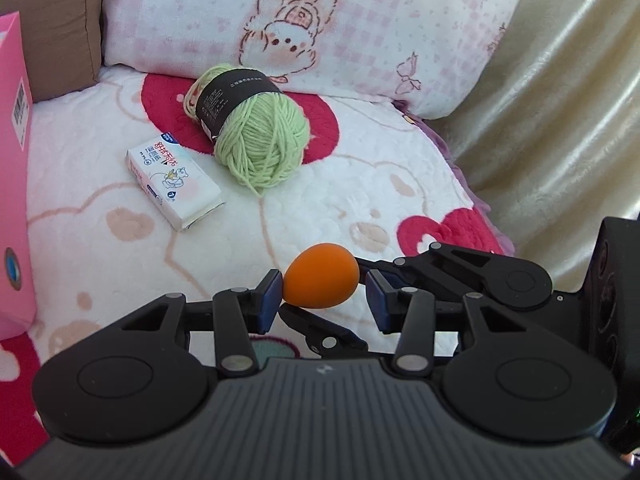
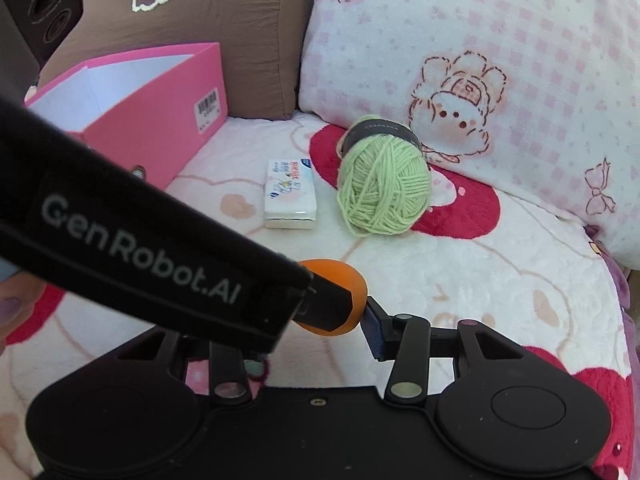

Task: Organize objects
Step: 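Lift the orange sponge with the left gripper toward the pink box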

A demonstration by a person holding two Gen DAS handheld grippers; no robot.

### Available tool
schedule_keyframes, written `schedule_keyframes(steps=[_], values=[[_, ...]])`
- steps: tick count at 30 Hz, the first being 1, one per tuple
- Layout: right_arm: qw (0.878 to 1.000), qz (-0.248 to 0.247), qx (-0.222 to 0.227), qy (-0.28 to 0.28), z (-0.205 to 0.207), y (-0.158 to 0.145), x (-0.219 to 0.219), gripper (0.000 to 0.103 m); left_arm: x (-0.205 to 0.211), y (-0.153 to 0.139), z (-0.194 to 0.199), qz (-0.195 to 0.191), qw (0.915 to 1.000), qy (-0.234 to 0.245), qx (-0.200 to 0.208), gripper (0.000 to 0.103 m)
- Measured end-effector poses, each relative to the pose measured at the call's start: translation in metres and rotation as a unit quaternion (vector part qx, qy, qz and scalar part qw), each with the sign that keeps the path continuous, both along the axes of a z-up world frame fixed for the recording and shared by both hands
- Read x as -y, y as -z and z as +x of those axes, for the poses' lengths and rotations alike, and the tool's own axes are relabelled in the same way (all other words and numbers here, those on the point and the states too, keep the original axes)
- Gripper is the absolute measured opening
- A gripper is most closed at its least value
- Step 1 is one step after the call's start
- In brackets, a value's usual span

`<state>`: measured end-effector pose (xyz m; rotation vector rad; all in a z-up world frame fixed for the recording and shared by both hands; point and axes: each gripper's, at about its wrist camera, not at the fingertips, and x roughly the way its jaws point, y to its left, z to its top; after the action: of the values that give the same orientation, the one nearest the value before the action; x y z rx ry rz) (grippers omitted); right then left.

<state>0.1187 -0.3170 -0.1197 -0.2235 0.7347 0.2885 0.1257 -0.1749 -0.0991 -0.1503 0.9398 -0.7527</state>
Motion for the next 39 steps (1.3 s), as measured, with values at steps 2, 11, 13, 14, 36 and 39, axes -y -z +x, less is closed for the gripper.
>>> schedule_keyframes(steps=[2,11,13,14,36,39], values=[[1.0,0.006,0.004,-0.009,-0.008,-0.009,-0.005,0.058,-0.006,-0.007,-0.004,0.003,0.9999,0.01,-0.009,0.044],[0.999,0.012,0.016,-0.04,-0.032,-0.039,-0.032,0.059,-0.049,-0.043,-0.012,-0.023,0.9989,-0.009,-0.039,0.044],[0.999,0.018,0.017,-0.044,-0.037,-0.046,-0.038,0.058,-0.056,-0.052,-0.017,-0.021,0.9991,-0.008,-0.037,0.044],[0.999,0.023,0.017,-0.046,-0.039,-0.05,-0.04,0.058,-0.058,-0.056,-0.018,-0.018,0.9991,-0.009,-0.037,0.044],[0.995,0.043,-0.014,-0.088,-0.065,-0.125,-0.107,0.052,-0.128,-0.135,-0.066,0.038,0.9987,-0.033,0.004,0.044],[0.994,0.037,-0.013,-0.102,-0.069,-0.13,-0.119,0.052,-0.137,-0.138,-0.07,0.044,0.9981,-0.042,0.011,0.043]])
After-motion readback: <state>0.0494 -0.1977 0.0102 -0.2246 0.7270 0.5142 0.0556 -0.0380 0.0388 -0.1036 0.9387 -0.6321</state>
